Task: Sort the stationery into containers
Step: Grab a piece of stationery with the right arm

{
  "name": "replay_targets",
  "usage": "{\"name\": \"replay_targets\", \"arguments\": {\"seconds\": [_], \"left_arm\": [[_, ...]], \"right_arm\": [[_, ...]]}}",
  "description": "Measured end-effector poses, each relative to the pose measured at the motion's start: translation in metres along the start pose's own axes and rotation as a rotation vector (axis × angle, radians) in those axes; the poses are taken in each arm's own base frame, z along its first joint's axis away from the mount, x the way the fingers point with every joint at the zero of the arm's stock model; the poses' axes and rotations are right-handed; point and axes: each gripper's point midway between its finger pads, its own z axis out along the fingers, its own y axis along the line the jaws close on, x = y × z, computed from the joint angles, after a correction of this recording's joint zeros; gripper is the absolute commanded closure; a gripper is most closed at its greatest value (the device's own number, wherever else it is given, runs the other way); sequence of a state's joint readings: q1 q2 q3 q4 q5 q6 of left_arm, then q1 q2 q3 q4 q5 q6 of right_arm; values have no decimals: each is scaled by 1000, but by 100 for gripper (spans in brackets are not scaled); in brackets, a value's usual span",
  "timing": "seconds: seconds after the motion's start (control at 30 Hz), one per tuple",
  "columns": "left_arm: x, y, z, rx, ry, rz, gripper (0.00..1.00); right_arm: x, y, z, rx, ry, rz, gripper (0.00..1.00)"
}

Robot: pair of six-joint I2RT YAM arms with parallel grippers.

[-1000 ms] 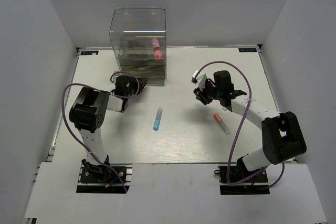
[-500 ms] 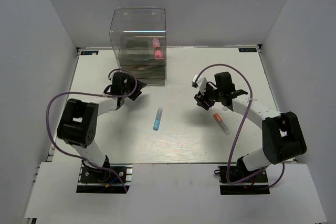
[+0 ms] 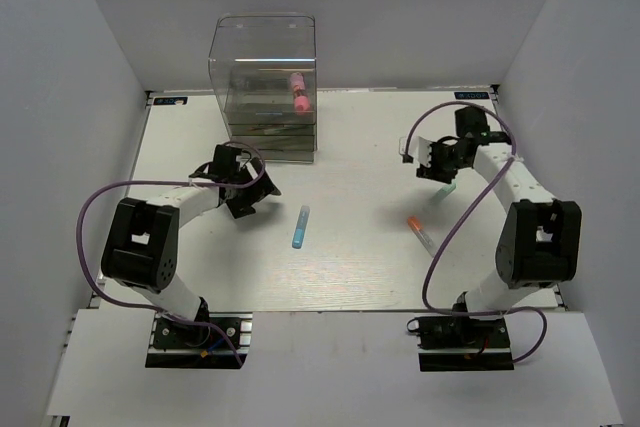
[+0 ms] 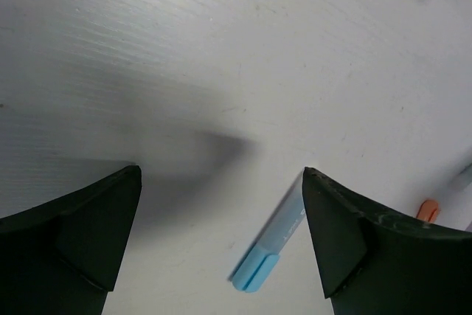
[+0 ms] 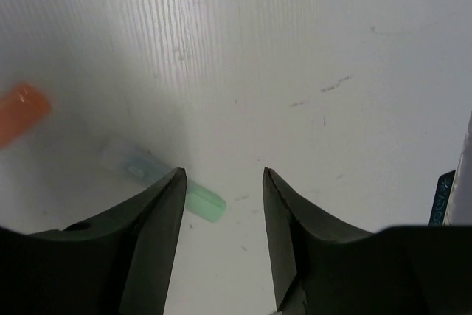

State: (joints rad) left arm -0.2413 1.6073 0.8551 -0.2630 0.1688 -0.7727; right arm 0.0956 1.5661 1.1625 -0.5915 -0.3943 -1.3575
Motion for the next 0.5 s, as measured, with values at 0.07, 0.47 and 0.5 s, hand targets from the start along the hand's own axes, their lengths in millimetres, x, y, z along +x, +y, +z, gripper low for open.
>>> {"name": "replay_targets", "arguments": {"seconds": [0.07,0.47,0.5], "left_arm": [[3,-1,-1,11,14,26,0],[-4,-24,-38,87,0,310,0],[-5,-28,-44,101,-12,332,0]], "right_arm": [[19,-5,-7,-38,32,-49,44],[83,44,5,-324,58,-239,35],[84,45,9,-334,56,-248,35]]}}
